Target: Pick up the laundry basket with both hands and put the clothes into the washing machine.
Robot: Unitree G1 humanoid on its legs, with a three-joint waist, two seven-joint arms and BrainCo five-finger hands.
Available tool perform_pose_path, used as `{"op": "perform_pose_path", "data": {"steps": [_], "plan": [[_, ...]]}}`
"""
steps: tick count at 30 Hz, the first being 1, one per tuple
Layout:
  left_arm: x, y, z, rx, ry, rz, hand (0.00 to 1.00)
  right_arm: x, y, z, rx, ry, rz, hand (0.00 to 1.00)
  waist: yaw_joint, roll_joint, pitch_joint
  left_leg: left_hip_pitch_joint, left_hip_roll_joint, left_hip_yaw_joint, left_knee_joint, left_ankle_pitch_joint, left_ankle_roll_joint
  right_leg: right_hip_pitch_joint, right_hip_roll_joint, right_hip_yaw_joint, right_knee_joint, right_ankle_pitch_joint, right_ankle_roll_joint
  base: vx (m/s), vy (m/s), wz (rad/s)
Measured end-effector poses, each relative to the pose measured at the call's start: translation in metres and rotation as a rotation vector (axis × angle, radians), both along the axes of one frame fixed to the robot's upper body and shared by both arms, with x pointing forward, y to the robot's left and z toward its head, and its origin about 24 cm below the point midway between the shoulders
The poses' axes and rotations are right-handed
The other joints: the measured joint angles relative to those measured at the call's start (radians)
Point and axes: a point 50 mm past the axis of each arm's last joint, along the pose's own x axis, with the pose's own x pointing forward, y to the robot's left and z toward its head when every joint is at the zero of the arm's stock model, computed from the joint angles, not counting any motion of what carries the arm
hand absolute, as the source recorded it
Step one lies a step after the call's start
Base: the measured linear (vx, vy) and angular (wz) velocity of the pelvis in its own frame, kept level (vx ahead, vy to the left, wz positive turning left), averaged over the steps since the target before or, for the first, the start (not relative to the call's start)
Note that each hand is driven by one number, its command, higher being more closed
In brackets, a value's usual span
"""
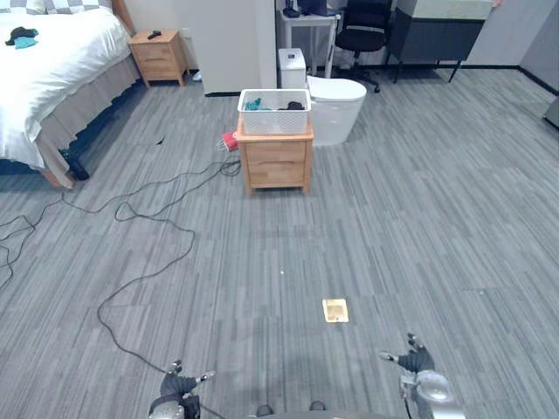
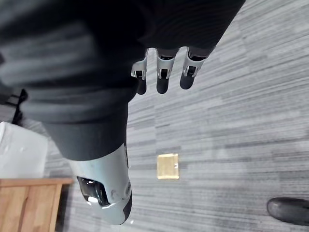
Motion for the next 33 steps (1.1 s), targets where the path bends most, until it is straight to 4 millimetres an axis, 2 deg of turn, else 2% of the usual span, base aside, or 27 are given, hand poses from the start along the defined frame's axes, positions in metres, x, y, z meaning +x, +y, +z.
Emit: {"op": "perform_pose_path", "data": {"steps": [6,14,19,22,27,29,31,32,33], "plan": [[-0.002,0.004,0.001,-0.011,-0.005,0.012,0.00,-0.005,-0.012,0.002,-0.010,0.000,-0.057,0.00,0.000,0.001,0.000,0.014,0.000,-0.001,0.005,0.003,0.004,0.019,0.000,-0.008,0.002,0.001,-0.001,0.06,-0.002,0.00],[0.001,0.010,0.004,-0.018,-0.032,0.028,0.00,-0.005,-0.021,0.005,-0.016,-0.018,-0.104,0.00,0.000,0.011,0.002,0.025,0.001,-0.003,0.005,0.001,0.002,0.017,-0.004,-0.019,0.035,-0.016,0.023,0.00,0.001,0.01],[0.012,0.012,0.011,-0.011,-0.093,0.029,0.00,-0.002,-0.021,0.006,-0.016,-0.026,-0.102,0.00,0.000,0.012,0.003,0.012,-0.003,-0.002,0.005,-0.007,-0.009,0.006,-0.010,-0.029,0.037,-0.023,0.022,-0.03,-0.005,0.06],[0.021,0.013,0.017,0.000,-0.136,0.021,0.00,0.007,-0.020,0.009,-0.014,-0.050,-0.095,0.00,0.001,0.011,0.008,-0.032,-0.004,0.003,0.015,-0.020,0.002,-0.050,-0.013,-0.028,0.074,-0.047,0.015,-0.05,-0.014,0.00],[0.027,0.011,0.021,-0.016,-0.186,0.051,0.00,0.019,-0.014,0.012,-0.003,-0.096,-0.119,0.00,0.020,0.002,0.038,-0.131,0.006,0.037,0.148,-0.104,0.021,-0.105,-0.018,0.001,0.092,-0.057,0.017,-0.01,0.003,-0.20],[0.033,0.007,0.024,-0.022,-0.218,0.066,0.00,0.018,-0.014,0.013,-0.012,-0.097,-0.136,0.00,0.028,0.005,0.040,-0.177,0.003,0.043,0.194,-0.138,0.038,-0.145,-0.028,0.001,0.122,-0.090,0.042,0.06,0.059,-0.02],[0.036,0.008,0.028,-0.018,-0.240,0.063,0.00,0.017,-0.013,0.012,-0.005,-0.097,-0.141,0.00,0.027,0.004,0.048,-0.204,0.006,0.045,0.251,-0.186,0.042,-0.194,-0.043,-0.010,0.226,-0.155,0.085,0.08,0.067,0.07],[0.040,0.009,0.030,-0.013,-0.252,0.059,0.00,0.016,-0.009,0.011,0.004,-0.096,-0.140,0.00,0.028,0.000,0.071,-0.201,0.001,0.039,0.296,-0.235,0.053,-0.246,-0.068,-0.023,0.396,-0.204,0.117,0.10,0.109,0.02],[0.040,0.007,0.029,-0.014,-0.249,0.049,0.00,0.016,-0.007,0.010,0.010,-0.095,-0.134,0.00,0.028,0.001,0.080,-0.186,-0.003,0.025,0.302,-0.254,0.066,-0.300,-0.085,-0.046,0.535,-0.206,0.119,0.16,0.133,0.10]]}}
